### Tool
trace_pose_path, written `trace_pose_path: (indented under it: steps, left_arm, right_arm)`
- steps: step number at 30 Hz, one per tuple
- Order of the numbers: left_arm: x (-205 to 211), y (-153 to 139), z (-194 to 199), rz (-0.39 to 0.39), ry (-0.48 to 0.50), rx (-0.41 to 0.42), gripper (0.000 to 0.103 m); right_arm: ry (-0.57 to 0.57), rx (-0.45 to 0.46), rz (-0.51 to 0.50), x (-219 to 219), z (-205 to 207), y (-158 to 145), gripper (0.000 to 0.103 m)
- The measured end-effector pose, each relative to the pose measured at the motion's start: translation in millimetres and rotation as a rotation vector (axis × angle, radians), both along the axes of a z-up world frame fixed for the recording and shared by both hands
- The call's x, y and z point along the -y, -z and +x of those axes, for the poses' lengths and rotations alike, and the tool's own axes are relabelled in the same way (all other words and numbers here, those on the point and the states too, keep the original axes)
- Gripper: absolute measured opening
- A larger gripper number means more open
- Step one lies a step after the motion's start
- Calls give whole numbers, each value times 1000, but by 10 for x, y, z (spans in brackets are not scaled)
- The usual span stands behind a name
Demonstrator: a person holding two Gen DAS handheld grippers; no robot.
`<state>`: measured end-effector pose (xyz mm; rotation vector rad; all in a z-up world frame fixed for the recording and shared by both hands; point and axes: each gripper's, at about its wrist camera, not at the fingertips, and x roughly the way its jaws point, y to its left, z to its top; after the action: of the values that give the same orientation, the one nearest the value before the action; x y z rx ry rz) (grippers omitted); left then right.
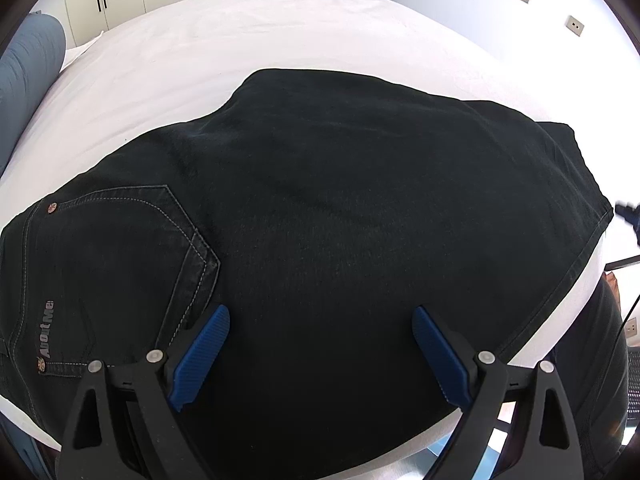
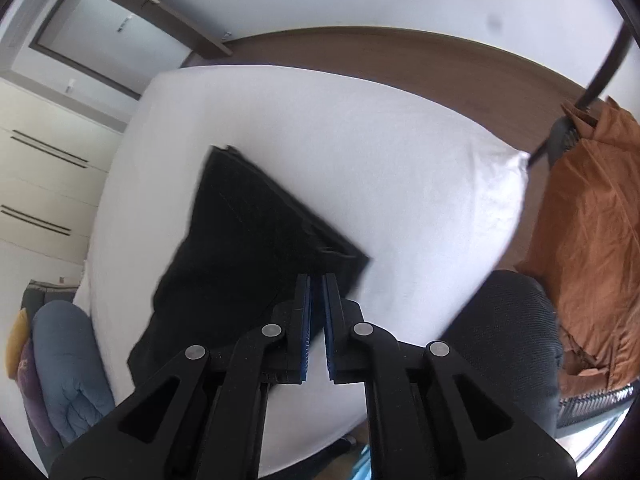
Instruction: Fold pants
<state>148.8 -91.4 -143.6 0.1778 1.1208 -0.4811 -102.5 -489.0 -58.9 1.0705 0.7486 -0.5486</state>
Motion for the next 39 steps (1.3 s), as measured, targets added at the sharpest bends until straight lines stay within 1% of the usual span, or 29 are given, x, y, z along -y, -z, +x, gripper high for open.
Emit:
trace_pose_path:
  steps: [1,2,4,5,7,8,9,11,12,15,16,17,18,19,20,22,23,25,26,27,30,31,32,33,34,36,37,38,39]
  left_arm:
    - [-10,-8,-5,-7,-3,2,94]
    - [-17,-21,8,-21,-6,0,94]
    - [-34,-49,16,-48,-19,-4,94]
    - [-49,-69,35,-61,-27,1,94]
    - [-100,-106,85,-75,-38,16,94]
    - [-134,-125,107,-78,-43,19,94]
    - [-180,-132,139,-82,-47,20,94]
    - [-308,-152,202,-85,-65,34,94]
    - [-402,-153,247,-84,-83,39,94]
    - [-741,-139,445,-115,-162,35,93]
    - [-810,-145,479,-127,-182,32,92]
    - [-885,-142,522,-138,-201,33,92]
    - [-946,-141,561,-144,-219,38,92]
    - [-994,-130,596,-148,-233,41,92]
    - [-1028,-110,619,-151,-241,39,92]
    - [-999,-64,632,-145,-248,32,90]
    - [-967,-75,589,-139,-245,30,89]
    - [-945,-43,577,-125,-234,31,89]
    - [-943,-34,569,-120,-231,32,89]
    - [-944,-32,556,-120,-230,31,89]
    - [-948,9,500,-115,-228,27,90]
    - [-944,12,496,-111,-224,28,90]
    - [-927,19,498,-108,-221,29,90]
    - [-927,23,494,-108,-219,30,90]
    - [-918,39,492,-110,-220,30,90]
    - [-853,104,449,-116,-222,34,91]
    - [-833,114,444,-113,-222,38,92]
    - [-803,121,440,-102,-218,43,94]
    - [-779,126,428,-89,-214,47,95]
  right_arm:
    - [-42,39,1,-52,107,-47,7]
    - [-121,90,18,-143,291,-67,7]
    - [-260,164,81,-317,614,21,7]
    - [-313,170,105,-399,768,118,7]
    - [-332,112,118,-436,913,336,7]
    - [-313,82,123,-397,922,455,6]
    - [-264,58,130,-300,875,580,0]
    - [-166,114,160,-62,668,668,0]
    - [-113,100,121,55,556,627,0]
    - [6,13,-27,255,352,295,2]
    - [23,-2,-76,237,363,140,9]
    - [13,2,-121,177,420,-13,8]
    - [-56,62,-127,43,592,-165,8]
    - [-125,105,-107,-90,763,-234,8]
    - [-240,155,-68,-337,1066,-294,8]
    - [-460,225,3,-907,1653,-324,8]
    - [-549,245,23,-1186,1915,-321,8]
    - [-717,275,85,-1822,2456,-260,8]
    - [-788,297,137,-2118,2706,-193,8]
    - [-829,292,176,-2393,2954,-104,8]
    - [-923,257,262,-2945,3557,205,8]
    - [-923,209,225,-3057,3719,328,8]
    - [-905,135,191,-3094,3824,478,8]
    - [-883,117,211,-3064,3933,638,8]
    - [-840,119,233,-2953,3949,750,8]
    - [-718,115,219,-2582,3826,897,4]
    - [-663,142,237,-2365,3716,942,4]
    - [-590,162,248,-2092,3541,976,0]
    - [-534,176,243,-1897,3369,1030,0]
